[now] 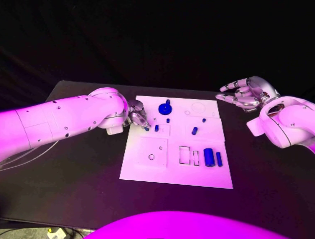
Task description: Assemble the parts on the task board
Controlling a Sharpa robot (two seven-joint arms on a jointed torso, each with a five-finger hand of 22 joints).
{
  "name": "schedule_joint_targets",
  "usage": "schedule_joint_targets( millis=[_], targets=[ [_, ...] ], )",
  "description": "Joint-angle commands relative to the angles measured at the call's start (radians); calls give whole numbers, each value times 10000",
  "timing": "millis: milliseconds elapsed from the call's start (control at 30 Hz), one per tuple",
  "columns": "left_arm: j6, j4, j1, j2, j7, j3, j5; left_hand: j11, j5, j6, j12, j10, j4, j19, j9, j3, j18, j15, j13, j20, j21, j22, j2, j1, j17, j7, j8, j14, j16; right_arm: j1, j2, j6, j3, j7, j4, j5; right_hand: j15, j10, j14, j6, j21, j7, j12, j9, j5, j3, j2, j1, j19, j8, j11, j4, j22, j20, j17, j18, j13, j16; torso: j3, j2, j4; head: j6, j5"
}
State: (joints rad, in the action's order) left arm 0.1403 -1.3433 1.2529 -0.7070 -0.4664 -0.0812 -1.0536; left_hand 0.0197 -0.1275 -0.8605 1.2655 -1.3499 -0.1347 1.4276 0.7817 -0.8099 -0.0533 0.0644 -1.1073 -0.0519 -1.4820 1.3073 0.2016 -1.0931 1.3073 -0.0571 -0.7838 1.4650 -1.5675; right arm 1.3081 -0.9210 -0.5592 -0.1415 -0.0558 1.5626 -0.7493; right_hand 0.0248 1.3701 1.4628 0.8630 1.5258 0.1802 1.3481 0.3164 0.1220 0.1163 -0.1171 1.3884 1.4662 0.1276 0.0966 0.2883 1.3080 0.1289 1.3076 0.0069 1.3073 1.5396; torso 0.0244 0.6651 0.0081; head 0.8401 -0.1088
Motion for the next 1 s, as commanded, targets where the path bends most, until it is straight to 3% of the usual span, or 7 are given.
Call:
schedule_joint_targets(
  millis=[33,333,733,1000],
  targets=[
    [-87,-19,-23,66,-47,-7,210,48,89,-130,14,-24,564,51,-16,-474,97,94,-20,54,-35,928,1,146,2635,147,86,1058,-33,-5,-7,102,2,105,19,-37,-71,-27,828,-38,-19,2,38,-9,35,-26,13,-91,799,37,-18,-23,2296,-84,1585,58,513,-67,4,0,3,4,13],
    [-146,61,-24,142,-94,-8,284,63,246,-297,-1,-11,-57,58,16,389,98,115,-63,92,-15,927,-89,599,2635,167,186,1058,-33,-5,-13,115,2,102,21,-37,-73,-42,827,-42,-39,1,21,-14,36,-28,13,-109,790,46,-19,-20,2283,-86,1580,63,495,-70,5,3,-1,10,28],
    [-195,194,-24,239,-193,-12,341,41,279,-343,-41,34,-490,55,48,1259,95,104,-62,99,5,917,-32,760,2635,143,289,1058,-33,-5,-15,111,2,107,16,-36,-73,-45,825,-45,-39,1,18,-17,37,-30,15,-123,790,51,-19,-16,2283,-87,1571,63,490,-74,2,0,4,20,50],
    [-128,307,-24,243,-254,-22,308,36,281,-350,-55,48,-598,59,57,1489,96,102,-56,99,7,921,-14,770,2635,137,316,1058,-33,-5,-23,110,2,111,10,-32,-73,-50,822,-46,-45,1,13,-17,37,-31,16,-130,788,53,-19,-14,2279,-87,1559,65,485,-78,2,-6,-3,25,57]
  ],
)
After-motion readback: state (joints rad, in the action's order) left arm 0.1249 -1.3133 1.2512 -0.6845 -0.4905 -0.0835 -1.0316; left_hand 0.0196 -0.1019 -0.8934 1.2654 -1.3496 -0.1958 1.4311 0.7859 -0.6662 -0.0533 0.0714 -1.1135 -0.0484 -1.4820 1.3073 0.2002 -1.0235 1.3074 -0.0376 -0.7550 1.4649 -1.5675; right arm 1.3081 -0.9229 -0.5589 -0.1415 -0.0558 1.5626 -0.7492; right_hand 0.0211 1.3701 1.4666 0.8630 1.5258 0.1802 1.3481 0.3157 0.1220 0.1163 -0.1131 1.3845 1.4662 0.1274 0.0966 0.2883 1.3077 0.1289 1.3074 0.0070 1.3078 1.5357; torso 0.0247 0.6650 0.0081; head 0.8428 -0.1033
